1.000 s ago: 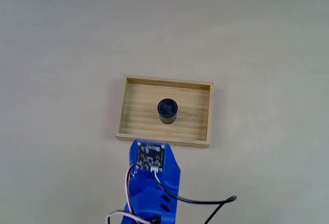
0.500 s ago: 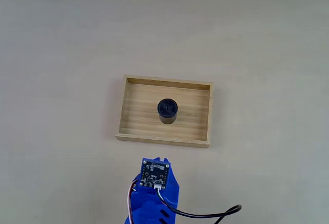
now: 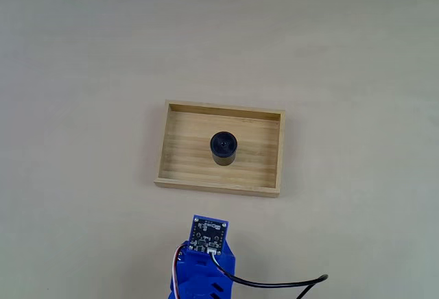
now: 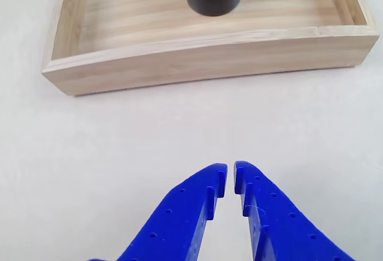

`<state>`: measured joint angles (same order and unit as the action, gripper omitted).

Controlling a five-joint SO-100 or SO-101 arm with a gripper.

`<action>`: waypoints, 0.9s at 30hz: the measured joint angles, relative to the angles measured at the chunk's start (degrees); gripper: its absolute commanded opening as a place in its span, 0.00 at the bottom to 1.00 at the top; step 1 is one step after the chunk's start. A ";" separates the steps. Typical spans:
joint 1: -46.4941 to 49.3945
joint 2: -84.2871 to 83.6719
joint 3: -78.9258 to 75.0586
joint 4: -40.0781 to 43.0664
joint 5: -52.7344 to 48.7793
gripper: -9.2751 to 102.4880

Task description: Place the black cylinder in the wooden box then return to rest.

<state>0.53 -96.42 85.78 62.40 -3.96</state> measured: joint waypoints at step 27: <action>-1.93 -1.76 4.66 13.80 3.96 0.08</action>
<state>-1.41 -98.17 90.44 76.20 0.00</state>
